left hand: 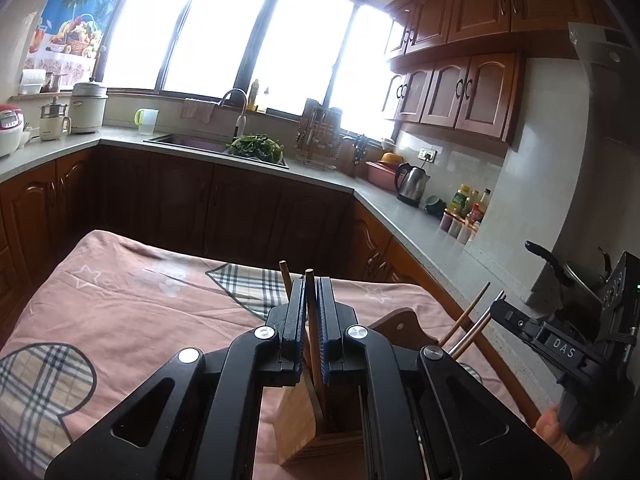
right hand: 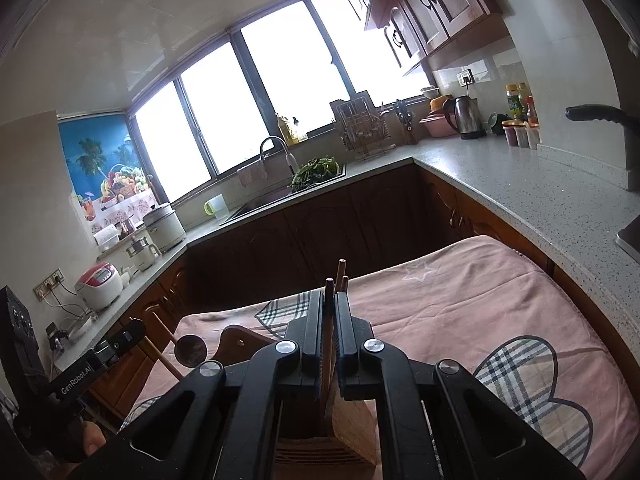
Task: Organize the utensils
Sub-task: 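Lower the wooden chopsticks in both tools into the holder, then open both tools to release the chopsticks into the holder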
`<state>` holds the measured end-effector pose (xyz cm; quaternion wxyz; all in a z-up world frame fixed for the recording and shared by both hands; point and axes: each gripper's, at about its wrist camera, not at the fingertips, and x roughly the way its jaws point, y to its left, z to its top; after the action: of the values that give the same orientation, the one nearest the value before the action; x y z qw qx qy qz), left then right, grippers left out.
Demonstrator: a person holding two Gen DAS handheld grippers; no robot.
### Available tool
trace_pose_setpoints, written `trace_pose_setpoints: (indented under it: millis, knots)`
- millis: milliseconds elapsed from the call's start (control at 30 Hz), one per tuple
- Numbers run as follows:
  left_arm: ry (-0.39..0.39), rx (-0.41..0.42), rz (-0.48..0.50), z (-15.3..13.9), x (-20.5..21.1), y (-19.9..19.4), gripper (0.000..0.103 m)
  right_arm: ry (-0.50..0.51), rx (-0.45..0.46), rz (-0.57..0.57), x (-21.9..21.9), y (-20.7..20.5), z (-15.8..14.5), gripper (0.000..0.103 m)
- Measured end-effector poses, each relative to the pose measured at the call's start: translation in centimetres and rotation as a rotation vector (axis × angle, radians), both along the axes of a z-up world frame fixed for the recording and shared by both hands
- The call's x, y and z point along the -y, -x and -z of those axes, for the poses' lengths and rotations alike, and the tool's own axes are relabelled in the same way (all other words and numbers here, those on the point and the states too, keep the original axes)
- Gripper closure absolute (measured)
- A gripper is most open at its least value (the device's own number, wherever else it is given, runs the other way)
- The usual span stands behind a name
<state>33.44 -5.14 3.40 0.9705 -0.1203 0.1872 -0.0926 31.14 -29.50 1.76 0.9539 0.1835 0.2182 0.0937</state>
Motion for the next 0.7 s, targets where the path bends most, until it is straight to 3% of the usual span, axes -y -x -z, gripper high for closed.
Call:
trace_pose_setpoints:
  millis: [400, 500, 567, 633, 700]
  knots:
    - [0.006, -0.025, 0.02, -0.2, 0.0, -0.3, 0.096, -0.026, -0.013, -0.004, 0.6, -0.3, -0.1, 0.093]
    - [0.003, -0.027, 0.024, -0.4, 0.1, -0.1, 0.083, -0.032, -0.014, -0.005, 0.6, -0.1, -0.2, 0.09]
    - [0.007, -0.023, 0.023, -0.5, 0.0, 0.2, 0.072, -0.038, -0.014, -0.001, 0.7, 0.1, -0.3, 0.08]
    - [0.013, -0.021, 0.019, -0.7, -0.1, 0.6, 0.058, -0.046, -0.009, 0.001, 0.9, 0.4, -0.4, 0.062]
    - [0.021, -0.02, 0.02, -0.8, -0.3, 1.2, 0.049, -0.052, -0.001, 0.005, 1.0, 0.9, -0.5, 0.056]
